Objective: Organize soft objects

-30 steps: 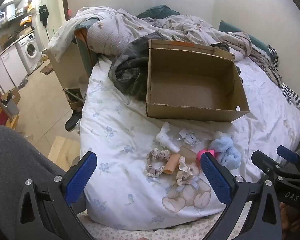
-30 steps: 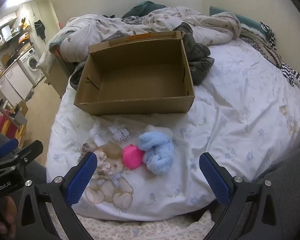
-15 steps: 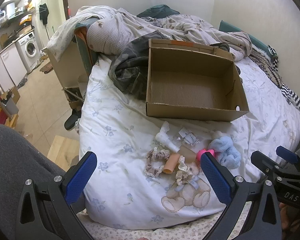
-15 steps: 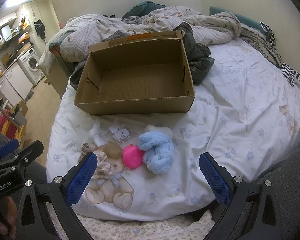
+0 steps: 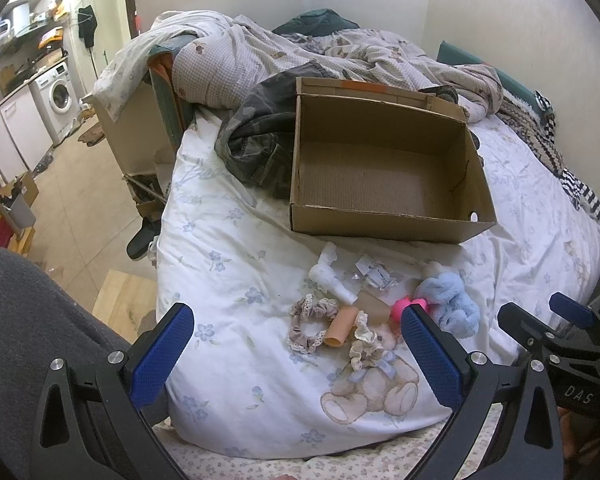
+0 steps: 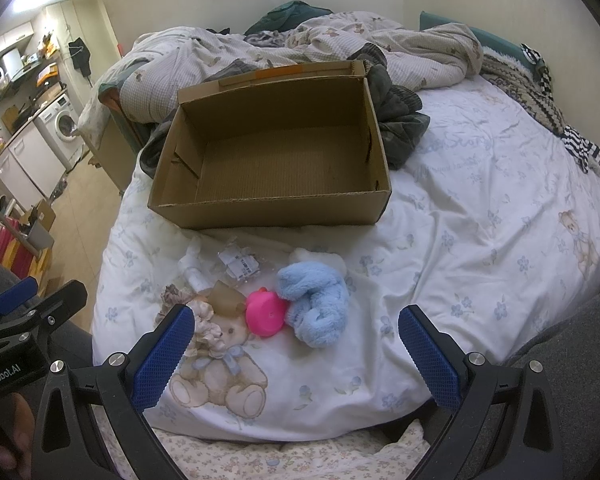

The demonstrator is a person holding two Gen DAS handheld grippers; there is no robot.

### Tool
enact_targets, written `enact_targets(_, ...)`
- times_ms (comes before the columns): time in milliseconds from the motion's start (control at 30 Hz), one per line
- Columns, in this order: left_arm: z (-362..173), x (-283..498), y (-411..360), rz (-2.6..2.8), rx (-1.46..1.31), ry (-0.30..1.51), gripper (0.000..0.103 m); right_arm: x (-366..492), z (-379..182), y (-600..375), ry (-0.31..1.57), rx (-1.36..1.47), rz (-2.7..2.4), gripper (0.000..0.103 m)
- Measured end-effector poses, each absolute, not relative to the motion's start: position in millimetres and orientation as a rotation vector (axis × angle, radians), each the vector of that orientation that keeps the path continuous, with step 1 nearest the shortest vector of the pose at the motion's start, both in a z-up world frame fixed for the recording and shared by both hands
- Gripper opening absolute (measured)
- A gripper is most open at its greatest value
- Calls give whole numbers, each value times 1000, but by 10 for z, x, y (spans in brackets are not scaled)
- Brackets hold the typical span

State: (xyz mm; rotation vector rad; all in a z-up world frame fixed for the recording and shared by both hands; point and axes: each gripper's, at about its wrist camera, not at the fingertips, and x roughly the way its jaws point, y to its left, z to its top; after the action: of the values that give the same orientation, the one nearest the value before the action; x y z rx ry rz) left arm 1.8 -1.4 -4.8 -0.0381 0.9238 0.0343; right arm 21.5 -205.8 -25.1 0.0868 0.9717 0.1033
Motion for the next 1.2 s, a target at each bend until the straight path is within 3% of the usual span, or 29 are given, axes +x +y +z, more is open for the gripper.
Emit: enact_targets(1200, -55, 20, -14, 32, -42, 927, 103, 213, -271, -2034, 977, 78, 106, 103)
